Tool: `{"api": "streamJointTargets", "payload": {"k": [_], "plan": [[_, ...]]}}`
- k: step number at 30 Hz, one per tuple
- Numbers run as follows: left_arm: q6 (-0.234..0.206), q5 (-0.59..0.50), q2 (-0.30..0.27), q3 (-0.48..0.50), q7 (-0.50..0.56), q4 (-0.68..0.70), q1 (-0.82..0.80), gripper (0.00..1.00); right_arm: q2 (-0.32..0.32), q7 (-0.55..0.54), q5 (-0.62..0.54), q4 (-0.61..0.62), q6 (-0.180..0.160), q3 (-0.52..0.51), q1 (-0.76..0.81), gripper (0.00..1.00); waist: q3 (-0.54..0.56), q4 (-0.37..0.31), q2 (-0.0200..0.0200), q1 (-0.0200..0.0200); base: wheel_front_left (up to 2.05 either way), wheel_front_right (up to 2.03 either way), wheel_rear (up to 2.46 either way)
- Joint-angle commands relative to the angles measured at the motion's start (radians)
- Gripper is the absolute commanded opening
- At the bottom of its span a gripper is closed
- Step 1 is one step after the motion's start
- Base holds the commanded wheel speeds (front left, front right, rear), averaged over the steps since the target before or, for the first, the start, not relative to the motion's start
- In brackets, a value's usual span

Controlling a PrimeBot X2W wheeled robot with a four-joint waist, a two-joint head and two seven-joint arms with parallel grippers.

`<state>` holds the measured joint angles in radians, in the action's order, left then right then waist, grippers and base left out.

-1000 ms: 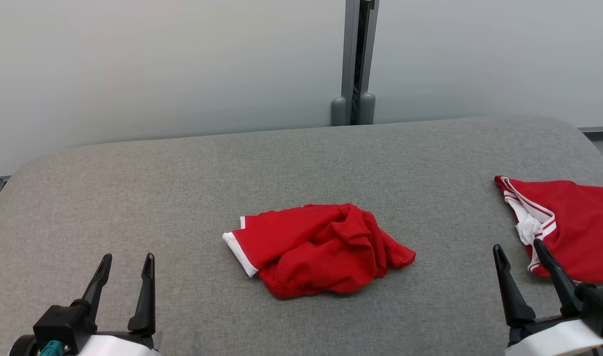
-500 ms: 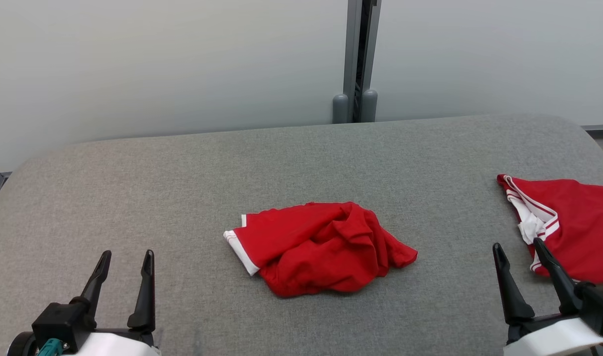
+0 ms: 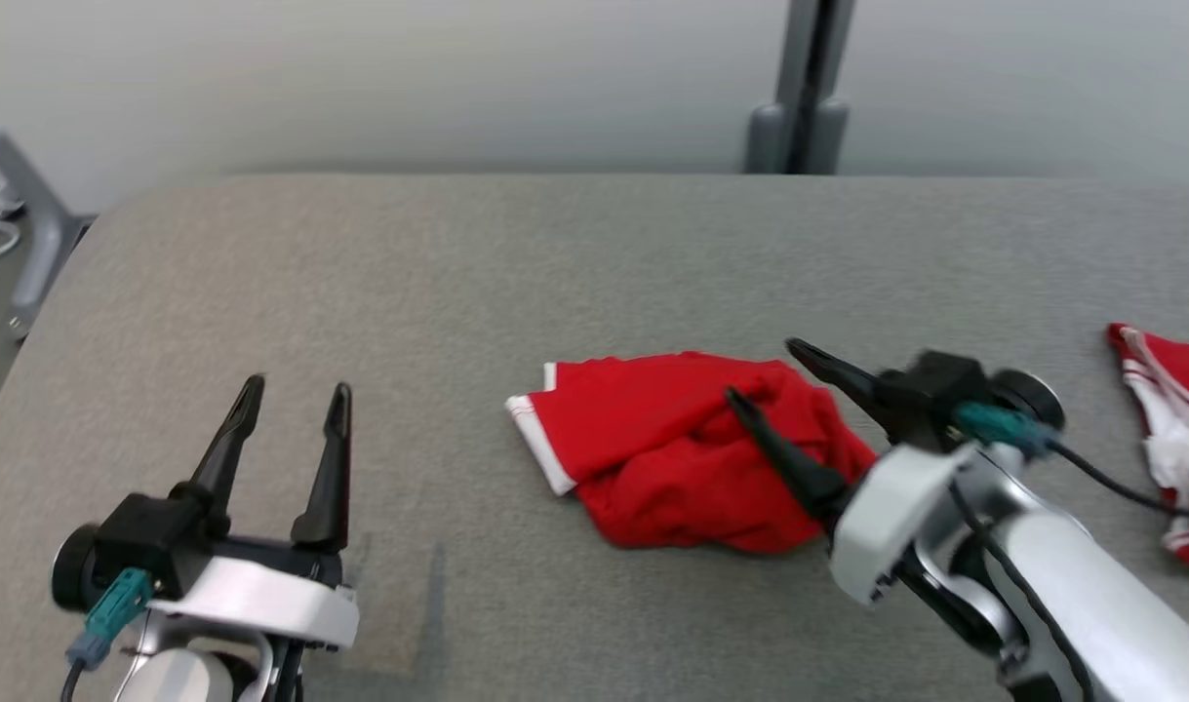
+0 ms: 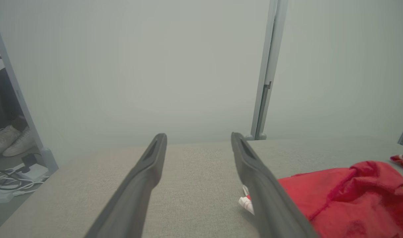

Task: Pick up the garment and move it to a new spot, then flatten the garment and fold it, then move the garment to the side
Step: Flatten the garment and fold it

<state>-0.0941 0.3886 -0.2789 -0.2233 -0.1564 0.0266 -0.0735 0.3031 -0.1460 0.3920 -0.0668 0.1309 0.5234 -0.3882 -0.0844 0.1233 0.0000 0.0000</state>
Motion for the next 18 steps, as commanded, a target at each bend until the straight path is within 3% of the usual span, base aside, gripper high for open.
{"api": "streamJointTargets", "payload": {"k": [1,10,18], "plan": [[0.015,-0.004,0.003,-0.006,-0.014,-0.013,-0.036,1.0,0.018,-0.015,0.031,-0.027,0.0,0.054,-0.068,1.0,-0.066,0.076,0.0,0.0,0.0,0.0,0.0],[0.078,0.0,0.074,-0.069,-0.073,-0.129,-0.172,1.0,0.047,-0.082,0.249,-0.289,0.0,0.428,-0.449,1.0,-0.165,0.229,0.0,0.0,0.0,0.0,0.0],[0.121,-0.01,0.128,-0.089,-0.101,-0.227,-0.237,1.0,0.052,-0.113,0.421,-0.481,0.0,0.714,-0.633,1.0,-0.208,0.3,0.0,0.0,0.0,0.0,0.0]]}}
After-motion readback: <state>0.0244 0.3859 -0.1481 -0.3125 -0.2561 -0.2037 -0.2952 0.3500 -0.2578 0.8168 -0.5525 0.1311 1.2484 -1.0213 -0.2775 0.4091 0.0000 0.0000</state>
